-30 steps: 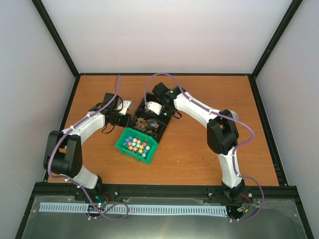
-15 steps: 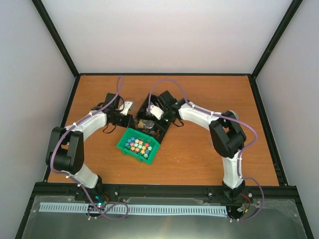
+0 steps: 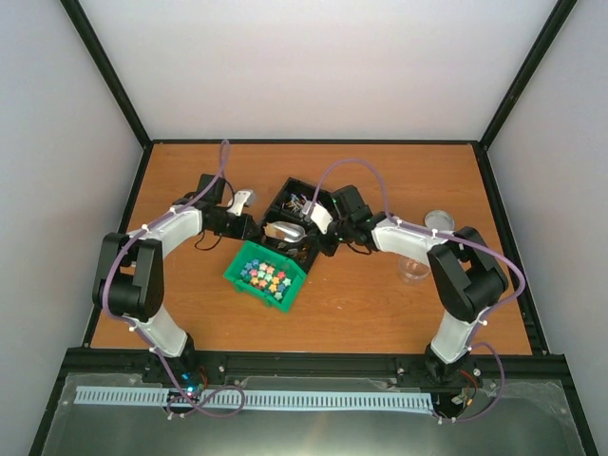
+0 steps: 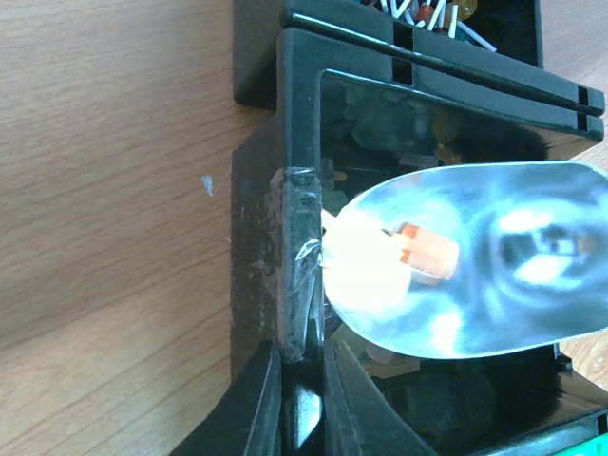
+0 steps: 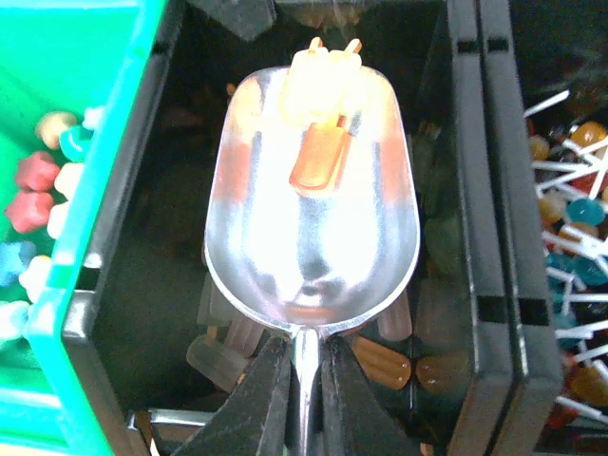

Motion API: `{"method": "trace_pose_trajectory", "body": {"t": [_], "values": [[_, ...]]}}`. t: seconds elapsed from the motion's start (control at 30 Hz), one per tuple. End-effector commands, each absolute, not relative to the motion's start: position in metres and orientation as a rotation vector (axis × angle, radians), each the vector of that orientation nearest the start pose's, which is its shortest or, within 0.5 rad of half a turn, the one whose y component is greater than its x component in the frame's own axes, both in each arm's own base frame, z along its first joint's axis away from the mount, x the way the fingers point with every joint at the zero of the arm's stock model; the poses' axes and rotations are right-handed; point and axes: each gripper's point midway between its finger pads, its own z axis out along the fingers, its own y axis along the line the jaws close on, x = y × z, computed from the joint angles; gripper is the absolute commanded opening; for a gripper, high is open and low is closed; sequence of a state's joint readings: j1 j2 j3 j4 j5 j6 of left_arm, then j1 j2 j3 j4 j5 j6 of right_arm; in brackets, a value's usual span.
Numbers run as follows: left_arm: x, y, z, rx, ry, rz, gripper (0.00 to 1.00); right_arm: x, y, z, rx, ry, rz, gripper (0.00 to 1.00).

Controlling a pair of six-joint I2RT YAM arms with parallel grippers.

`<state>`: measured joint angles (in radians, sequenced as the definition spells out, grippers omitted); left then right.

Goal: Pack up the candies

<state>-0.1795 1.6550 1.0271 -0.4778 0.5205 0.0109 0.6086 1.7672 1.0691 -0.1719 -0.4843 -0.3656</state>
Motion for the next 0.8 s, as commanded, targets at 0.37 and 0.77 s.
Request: {"method": "trace_pose_trajectory", "body": {"t": [0.37,0.77], "values": [[0.373,-0.137,0.090,0.384,2.560,-0.707,0.01,0.319,0.294,0.122,-1.272,1.802,0.774,0.03],[0.373,-0.139,0.091,0.401,2.552,-0.726,0.01,0.308,0.284,0.157,-1.270,1.680,0.864,0.03]]}}
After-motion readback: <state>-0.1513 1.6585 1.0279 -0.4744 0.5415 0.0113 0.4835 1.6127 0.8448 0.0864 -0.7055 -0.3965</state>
